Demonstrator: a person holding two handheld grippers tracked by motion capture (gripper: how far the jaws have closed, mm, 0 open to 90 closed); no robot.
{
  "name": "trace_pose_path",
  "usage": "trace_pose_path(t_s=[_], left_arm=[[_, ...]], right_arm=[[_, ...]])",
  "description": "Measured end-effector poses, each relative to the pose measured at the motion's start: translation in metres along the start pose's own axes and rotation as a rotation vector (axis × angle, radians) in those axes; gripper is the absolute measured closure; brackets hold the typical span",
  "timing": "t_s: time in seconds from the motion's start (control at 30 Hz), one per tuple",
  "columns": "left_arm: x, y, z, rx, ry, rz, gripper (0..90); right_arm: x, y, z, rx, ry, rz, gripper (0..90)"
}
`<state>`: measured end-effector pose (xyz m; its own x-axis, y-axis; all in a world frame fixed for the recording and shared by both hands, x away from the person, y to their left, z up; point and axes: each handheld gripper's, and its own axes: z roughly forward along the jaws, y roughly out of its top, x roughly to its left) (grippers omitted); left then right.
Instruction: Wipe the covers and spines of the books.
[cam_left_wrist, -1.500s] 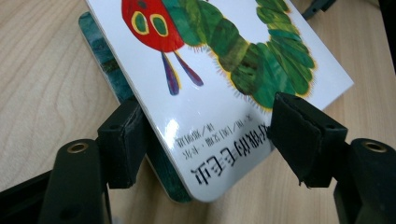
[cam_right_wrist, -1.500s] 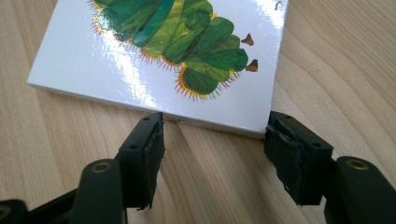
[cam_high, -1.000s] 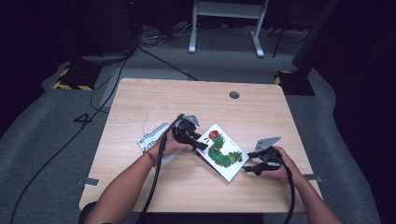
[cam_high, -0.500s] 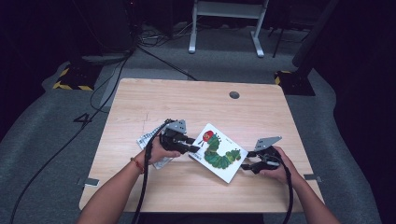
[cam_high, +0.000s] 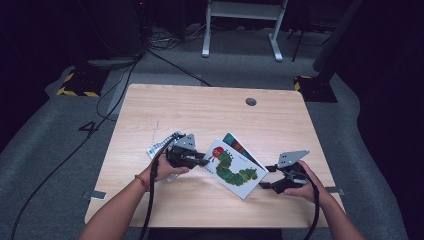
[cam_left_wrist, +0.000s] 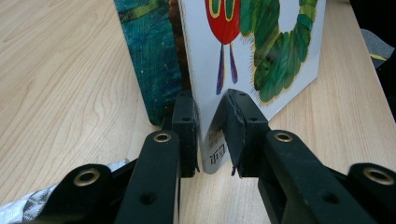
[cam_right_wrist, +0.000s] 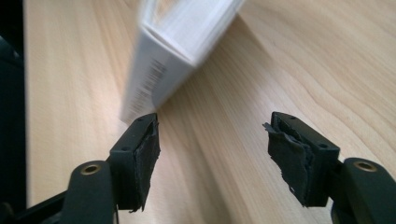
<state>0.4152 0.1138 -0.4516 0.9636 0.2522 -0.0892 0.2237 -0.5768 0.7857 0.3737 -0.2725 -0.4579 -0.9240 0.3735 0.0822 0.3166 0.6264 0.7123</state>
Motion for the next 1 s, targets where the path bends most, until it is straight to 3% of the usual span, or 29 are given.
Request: trace_pose_path(t_s=[0.2,0.37,0.47,0.5,0.63,0.83,0.9,1.0], left_arm=[[-0.005,-0.004,0.001,-0.005,0.016,-0.011,74.8],[-0.01,-0.006,0.004,-0.016,0.019,-0.013,74.8],[-0.013,-0.006,0.007,-0.017,0.029,-0.009,74.4],[-0.015,-0.006,0.01,-0.007,0.039,-0.009,74.2],[-0.016,-0.006,0.013,0.001,0.045,0.001,73.7],[-0.016,-0.008,0.017,0.027,0.075,-0.007,73.0],[-0.014,-0.009,0.015,0.021,0.095,-0.018,71.1],[-0.009,-0.012,0.008,0.003,0.08,-0.03,65.7]], right_arm=[[0.016,0.013,-0.01,-0.076,0.026,-0.006,31.9],[0.025,0.02,-0.008,-0.091,0.023,-0.02,32.7],[0.029,0.025,-0.003,-0.089,-0.007,-0.022,34.6],[0.032,0.027,0.0,-0.092,-0.035,-0.028,40.3],[0.032,0.029,0.004,-0.114,-0.068,-0.023,49.0],[0.032,0.031,0.008,-0.146,-0.057,-0.02,56.6],[0.034,0.033,0.008,-0.158,-0.046,-0.03,63.8],[0.036,0.036,0.009,-0.168,-0.049,-0.053,67.4]])
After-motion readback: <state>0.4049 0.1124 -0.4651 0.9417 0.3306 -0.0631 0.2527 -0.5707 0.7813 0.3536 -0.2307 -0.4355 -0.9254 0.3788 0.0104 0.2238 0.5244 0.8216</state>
